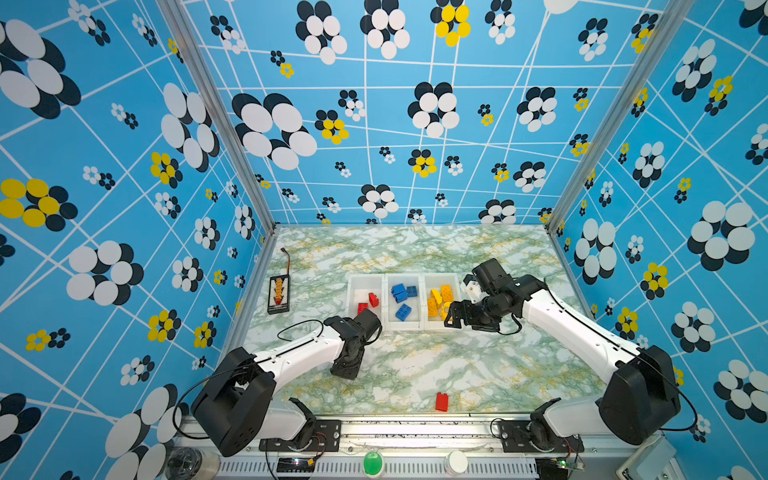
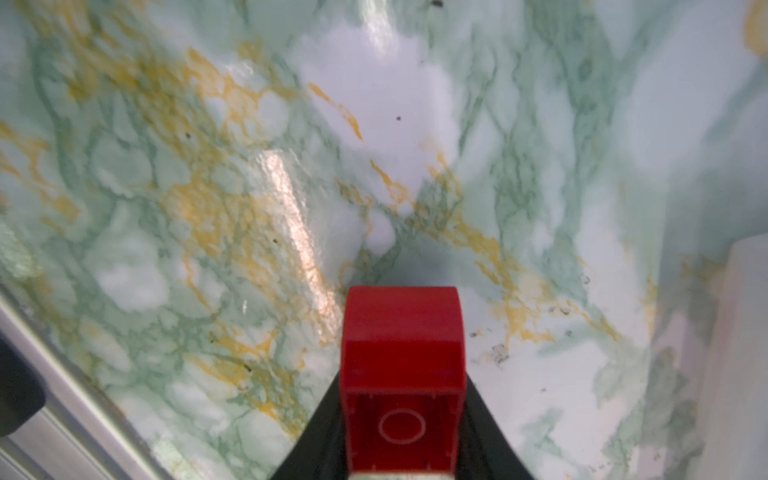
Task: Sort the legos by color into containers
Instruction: 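Carry the sloped red brick over the red bin and open the left gripper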
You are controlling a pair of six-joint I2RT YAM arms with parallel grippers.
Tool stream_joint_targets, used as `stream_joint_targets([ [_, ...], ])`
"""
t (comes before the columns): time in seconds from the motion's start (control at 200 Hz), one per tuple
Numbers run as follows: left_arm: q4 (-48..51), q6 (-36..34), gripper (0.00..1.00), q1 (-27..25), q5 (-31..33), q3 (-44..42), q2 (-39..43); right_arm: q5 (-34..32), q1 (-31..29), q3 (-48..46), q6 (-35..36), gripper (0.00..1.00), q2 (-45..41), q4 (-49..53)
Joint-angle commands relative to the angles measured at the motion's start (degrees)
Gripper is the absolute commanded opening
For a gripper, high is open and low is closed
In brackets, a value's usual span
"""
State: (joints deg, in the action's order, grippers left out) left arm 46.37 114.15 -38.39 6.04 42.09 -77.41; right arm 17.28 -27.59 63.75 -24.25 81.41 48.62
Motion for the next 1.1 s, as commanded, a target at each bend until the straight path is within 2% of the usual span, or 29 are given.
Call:
stream_joint_targets([
  [0.0, 7.72, -6.17, 0.32, -0.55, 4.36, 6.01, 1.80, 0.12, 0.35, 1.60, 1.26, 0.95, -0.87, 2.52],
  [0.185, 14.61, -15.97, 0.31, -0.63, 10.35, 15.81, 1.58, -0.44, 0.39, 1.56, 1.22, 0.95, -1.84, 3.80],
  [0.42, 14.99, -31.30, 0.31, 0.56, 14.80, 27.28, -2.76, -1.79, 0.35, 2.01, 0.38, 0.95, -3.18, 5.21],
  [0.535, 11.23, -39.67, 0.31, 3.24, 13.36, 30.51, -6.00, -2.28, 0.37, 2.35, -0.20, 0.95, -3.54, 5.73],
  [0.73, 4.04, -51.94, 0.31, 8.66, 6.63, 33.90, -12.38, -3.13, 0.35, 2.58, -1.32, 0.95, -4.23, 5.88],
  [0.865, 1.86, -60.37, 0.31, 10.34, 2.91, 38.29, -19.14, -3.43, 0.36, 2.74, -1.85, 0.95, -4.53, 5.77],
  [0.969, 1.99, -63.87, 0.31, 10.54, 1.60, 41.57, -23.72, -4.07, 0.35, 3.40, -2.07, 0.95, -4.84, 6.46],
  [1.094, 0.30, -63.89, 0.31, 10.86, 0.97, 41.45, -26.01, -4.70, 0.35, 3.68, -2.55, 0.95, -5.72, 6.86],
])
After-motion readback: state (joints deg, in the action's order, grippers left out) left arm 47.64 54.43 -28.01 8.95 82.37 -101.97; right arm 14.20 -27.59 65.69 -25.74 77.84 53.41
